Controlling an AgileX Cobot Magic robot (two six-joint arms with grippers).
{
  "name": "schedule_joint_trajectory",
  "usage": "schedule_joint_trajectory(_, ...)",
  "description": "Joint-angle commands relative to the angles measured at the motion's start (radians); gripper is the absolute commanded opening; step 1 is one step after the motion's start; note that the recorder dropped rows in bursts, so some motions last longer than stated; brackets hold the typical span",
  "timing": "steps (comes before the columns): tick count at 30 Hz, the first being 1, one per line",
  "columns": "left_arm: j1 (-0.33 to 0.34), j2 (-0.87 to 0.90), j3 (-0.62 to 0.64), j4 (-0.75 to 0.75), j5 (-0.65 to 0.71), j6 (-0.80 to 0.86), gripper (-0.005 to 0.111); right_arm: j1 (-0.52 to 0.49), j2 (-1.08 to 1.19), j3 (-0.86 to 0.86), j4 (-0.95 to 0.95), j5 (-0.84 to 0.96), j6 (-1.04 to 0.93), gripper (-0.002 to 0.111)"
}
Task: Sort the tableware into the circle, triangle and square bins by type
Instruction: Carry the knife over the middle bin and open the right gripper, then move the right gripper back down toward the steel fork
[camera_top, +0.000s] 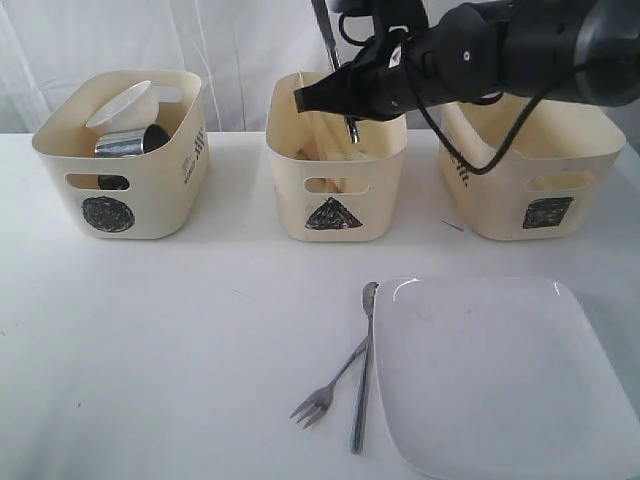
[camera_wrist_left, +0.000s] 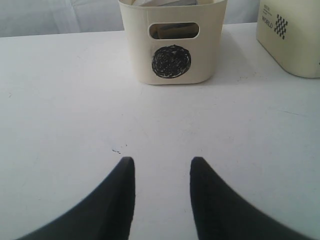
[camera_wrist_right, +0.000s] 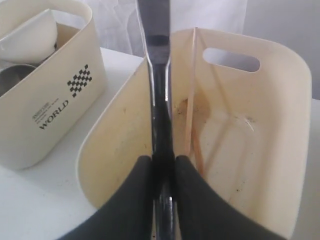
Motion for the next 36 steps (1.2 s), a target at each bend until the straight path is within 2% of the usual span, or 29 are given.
schedule_joint_trajectory(1,-0.001,-0.005,0.004,-0.007,0.004,-0.001,0.042,-0.028,0.084,-0.087,0.005,0.031,-0.026,0.000)
schedule_joint_trajectory(13,-0.001,-0.005,0.004,-0.007,0.004,-0.001,0.042,-0.045,0.222,-0.198,0.005,0.084,-0.105,0.002)
schedule_joint_trajectory(15,-0.001,-0.005,0.004,-0.007,0.004,-0.001,0.042,-0.045,0.227,-0.207,0.005,0.105,-0.105,0.007)
schedule_joint_trajectory(20,-0.001,-0.005,0.004,-0.007,0.004,-0.001,0.042,-0.045,0.228,-0.211,0.008,0.181,-0.096,0.029)
schedule_joint_trajectory(22,-0.001,-0.005,0.004,-0.007,0.004,-0.001,0.042,-0.045,0.224,-0.211,0.008,0.216,-0.086,0.033)
schedule_joint_trajectory(30,-0.001,-0.005,0.004,-0.007,0.004,-0.001,0.042,-0.005,0.152,-0.186,0.008,0.308,-0.069,0.034)
schedule_joint_trajectory(36,-0.001,-0.005,0.004,-0.007,0.004,-0.001,0.042,0.020,0.037,-0.085,0.008,0.375,-0.046,0.034)
